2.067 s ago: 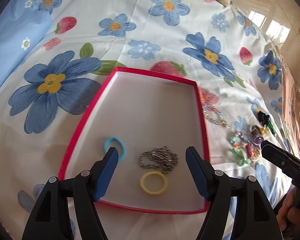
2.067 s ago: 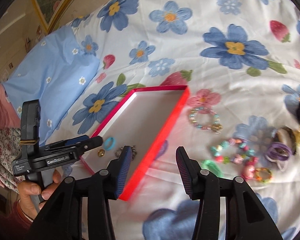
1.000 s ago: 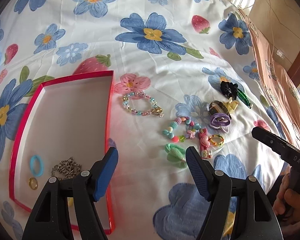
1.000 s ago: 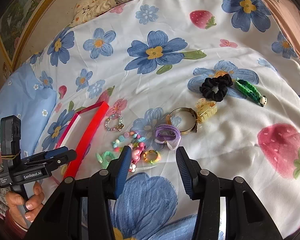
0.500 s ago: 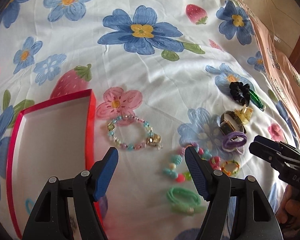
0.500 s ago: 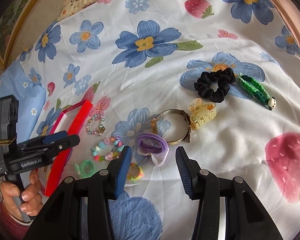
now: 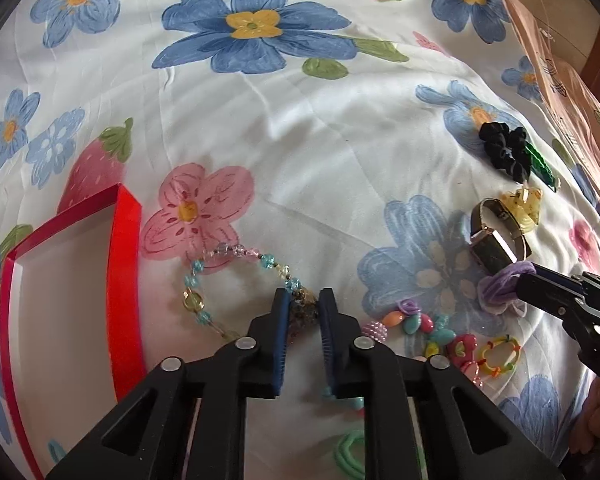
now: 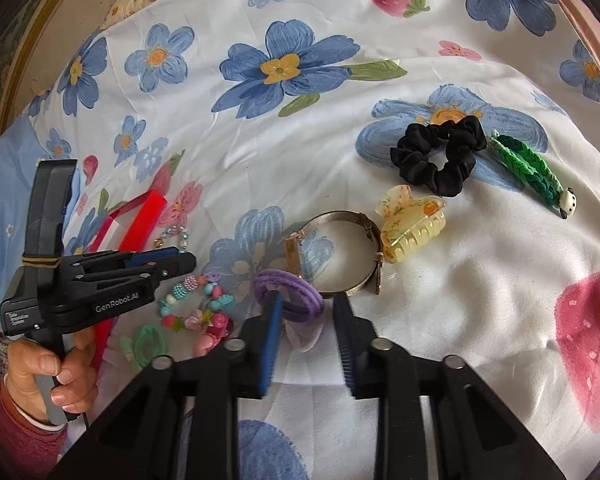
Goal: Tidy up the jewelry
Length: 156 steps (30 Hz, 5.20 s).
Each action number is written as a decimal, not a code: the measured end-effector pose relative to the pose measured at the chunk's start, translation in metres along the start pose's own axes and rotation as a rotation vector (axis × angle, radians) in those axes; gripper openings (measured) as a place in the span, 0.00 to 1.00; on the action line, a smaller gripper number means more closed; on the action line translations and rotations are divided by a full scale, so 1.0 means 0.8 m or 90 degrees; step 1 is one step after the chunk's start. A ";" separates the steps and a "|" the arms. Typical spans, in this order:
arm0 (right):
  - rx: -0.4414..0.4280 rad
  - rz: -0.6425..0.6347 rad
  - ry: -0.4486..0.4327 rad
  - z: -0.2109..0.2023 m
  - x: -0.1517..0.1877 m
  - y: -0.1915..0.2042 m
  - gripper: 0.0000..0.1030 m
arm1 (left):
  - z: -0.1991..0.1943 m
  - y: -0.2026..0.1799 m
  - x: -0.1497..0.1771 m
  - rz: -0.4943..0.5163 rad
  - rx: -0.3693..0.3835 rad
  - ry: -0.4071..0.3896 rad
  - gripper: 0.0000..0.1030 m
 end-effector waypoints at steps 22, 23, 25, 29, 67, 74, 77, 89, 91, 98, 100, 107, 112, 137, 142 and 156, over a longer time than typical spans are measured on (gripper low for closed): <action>-0.051 -0.050 -0.060 -0.050 -0.017 0.066 0.07 | -0.163 0.038 0.060 -0.062 0.068 -0.138 0.09; -0.054 -0.054 -0.060 -0.050 -0.018 0.071 0.07 | -0.171 0.042 0.065 -0.066 0.067 -0.142 0.09; -0.060 -0.063 -0.061 -0.050 -0.020 0.082 0.07 | -0.185 0.051 0.074 -0.072 0.064 -0.150 0.09; -0.074 -0.080 -0.058 -0.048 -0.019 0.105 0.07 | -0.205 0.067 0.088 -0.085 0.052 -0.162 0.09; -0.178 -0.256 0.081 0.076 0.001 0.322 0.07 | -0.175 0.219 0.139 -0.185 -0.073 -0.095 0.09; -0.157 -0.293 0.126 0.107 0.010 0.332 0.07 | -0.138 0.225 0.140 -0.184 -0.080 -0.069 0.09; -0.147 -0.304 0.139 0.115 0.012 0.333 0.07 | -0.127 0.228 0.142 -0.187 -0.079 -0.061 0.09; -0.128 -0.338 0.152 0.125 0.014 0.343 0.11 | -0.105 0.237 0.146 -0.204 -0.069 -0.045 0.11; -0.129 -0.337 0.153 0.125 0.015 0.344 0.11 | -0.104 0.238 0.146 -0.207 -0.068 -0.044 0.11; -0.139 -0.326 0.151 0.125 0.012 0.342 0.19 | -0.107 0.238 0.146 -0.209 -0.073 -0.049 0.13; -0.139 -0.324 0.145 0.122 0.012 0.341 0.22 | -0.109 0.238 0.146 -0.211 -0.074 -0.050 0.14; -0.150 -0.302 0.118 0.100 0.006 0.332 0.26 | -0.121 0.234 0.148 -0.214 -0.076 -0.060 0.19; -0.165 -0.266 0.081 0.071 0.000 0.317 0.33 | -0.140 0.230 0.151 -0.235 -0.064 -0.085 0.25; -0.073 -0.081 -0.022 -0.058 0.013 0.121 0.42 | -0.211 0.123 0.158 -0.192 0.017 -0.134 0.48; -0.047 -0.050 -0.038 -0.078 0.015 0.079 0.42 | -0.207 0.099 0.146 -0.166 0.024 -0.126 0.50; -0.003 0.018 -0.058 -0.094 0.016 -0.005 0.43 | -0.168 0.029 0.103 -0.082 0.033 -0.093 0.50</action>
Point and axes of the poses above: each gripper's, at about its wrist camera, not at the fingertips, and z roughly the way its jaws point, y to its left, x to its underside, the point moved 2 cm from there along z, roughly the way its jaws point, and after that the axes turned 2 degrees about x, right-handed, at the moved point
